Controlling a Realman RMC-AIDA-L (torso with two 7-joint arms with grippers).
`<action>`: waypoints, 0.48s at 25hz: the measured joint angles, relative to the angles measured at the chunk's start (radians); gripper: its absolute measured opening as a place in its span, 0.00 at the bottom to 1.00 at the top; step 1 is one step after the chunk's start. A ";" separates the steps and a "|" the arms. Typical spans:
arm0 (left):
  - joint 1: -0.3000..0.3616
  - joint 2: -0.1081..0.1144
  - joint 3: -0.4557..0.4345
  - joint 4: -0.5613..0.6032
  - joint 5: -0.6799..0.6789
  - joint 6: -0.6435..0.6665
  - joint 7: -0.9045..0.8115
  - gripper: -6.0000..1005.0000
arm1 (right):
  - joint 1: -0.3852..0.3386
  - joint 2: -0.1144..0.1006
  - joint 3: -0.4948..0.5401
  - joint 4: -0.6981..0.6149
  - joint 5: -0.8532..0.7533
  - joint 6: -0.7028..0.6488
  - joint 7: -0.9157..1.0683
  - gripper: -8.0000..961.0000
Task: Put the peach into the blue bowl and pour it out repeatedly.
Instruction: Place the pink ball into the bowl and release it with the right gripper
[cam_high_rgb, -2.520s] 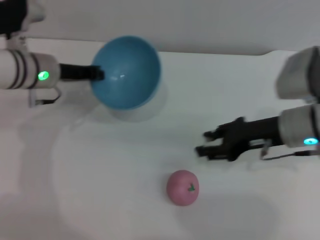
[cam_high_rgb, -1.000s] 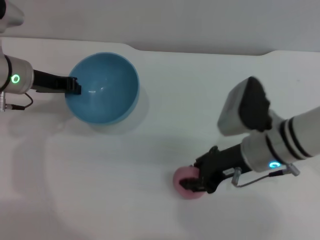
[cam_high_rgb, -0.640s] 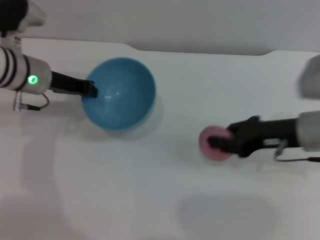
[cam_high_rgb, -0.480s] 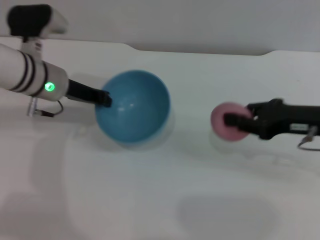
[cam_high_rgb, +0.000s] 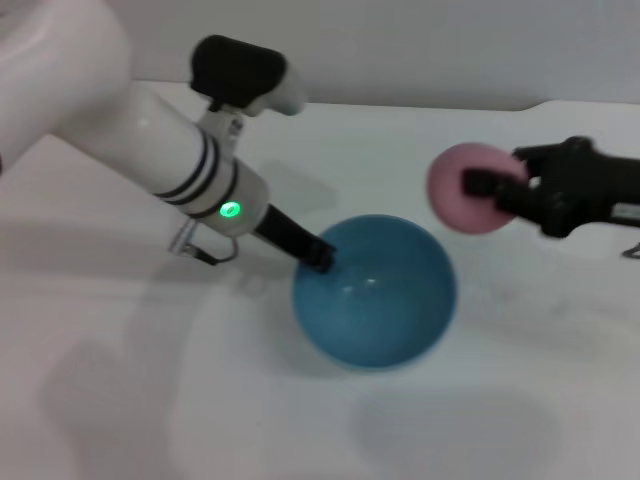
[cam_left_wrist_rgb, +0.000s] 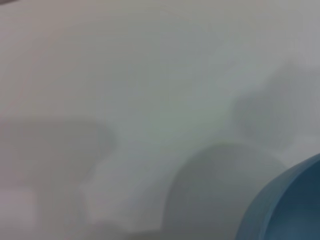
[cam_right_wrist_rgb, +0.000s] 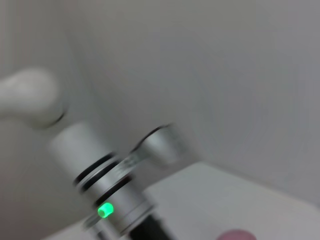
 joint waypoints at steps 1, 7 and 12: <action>-0.007 -0.001 0.022 0.001 -0.024 -0.003 -0.003 0.01 | 0.011 0.001 -0.037 0.000 -0.014 0.005 -0.020 0.19; -0.024 -0.002 0.062 0.009 -0.092 -0.014 -0.005 0.01 | 0.061 0.004 -0.223 0.007 -0.134 0.099 -0.037 0.17; -0.022 0.000 0.057 0.011 -0.105 -0.014 -0.006 0.01 | 0.083 0.005 -0.335 0.015 -0.185 0.190 -0.024 0.13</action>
